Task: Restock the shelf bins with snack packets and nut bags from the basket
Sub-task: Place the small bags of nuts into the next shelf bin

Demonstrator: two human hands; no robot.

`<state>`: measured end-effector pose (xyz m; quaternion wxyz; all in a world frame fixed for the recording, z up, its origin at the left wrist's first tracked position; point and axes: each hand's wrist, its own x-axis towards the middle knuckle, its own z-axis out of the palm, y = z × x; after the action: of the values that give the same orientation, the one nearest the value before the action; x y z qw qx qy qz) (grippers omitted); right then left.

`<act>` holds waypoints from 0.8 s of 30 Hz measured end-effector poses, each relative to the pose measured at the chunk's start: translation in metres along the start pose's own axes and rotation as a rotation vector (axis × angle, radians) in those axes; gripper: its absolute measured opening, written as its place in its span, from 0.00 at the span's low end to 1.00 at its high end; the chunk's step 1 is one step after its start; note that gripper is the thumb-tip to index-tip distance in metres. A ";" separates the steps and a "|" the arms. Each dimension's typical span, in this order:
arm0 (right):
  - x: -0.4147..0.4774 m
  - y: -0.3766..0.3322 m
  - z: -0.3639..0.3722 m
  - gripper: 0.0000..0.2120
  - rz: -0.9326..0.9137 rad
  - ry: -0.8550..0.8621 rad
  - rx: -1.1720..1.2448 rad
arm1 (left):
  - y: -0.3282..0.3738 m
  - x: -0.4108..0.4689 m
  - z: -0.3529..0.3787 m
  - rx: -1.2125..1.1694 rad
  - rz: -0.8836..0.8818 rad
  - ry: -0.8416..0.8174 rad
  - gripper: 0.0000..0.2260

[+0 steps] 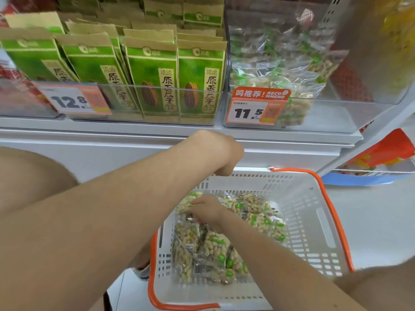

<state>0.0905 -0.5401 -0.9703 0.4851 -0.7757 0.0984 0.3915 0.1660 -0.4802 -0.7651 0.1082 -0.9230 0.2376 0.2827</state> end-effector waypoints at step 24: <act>-0.146 -0.137 -0.147 0.10 -0.791 0.397 -0.392 | -0.010 -0.064 -0.059 -0.430 0.098 0.134 0.22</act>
<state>0.1396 -0.6253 -0.7426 0.4134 -0.8901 -0.1890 0.0326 0.1522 -0.4666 -0.6790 -0.1210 -0.9288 0.2231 0.2700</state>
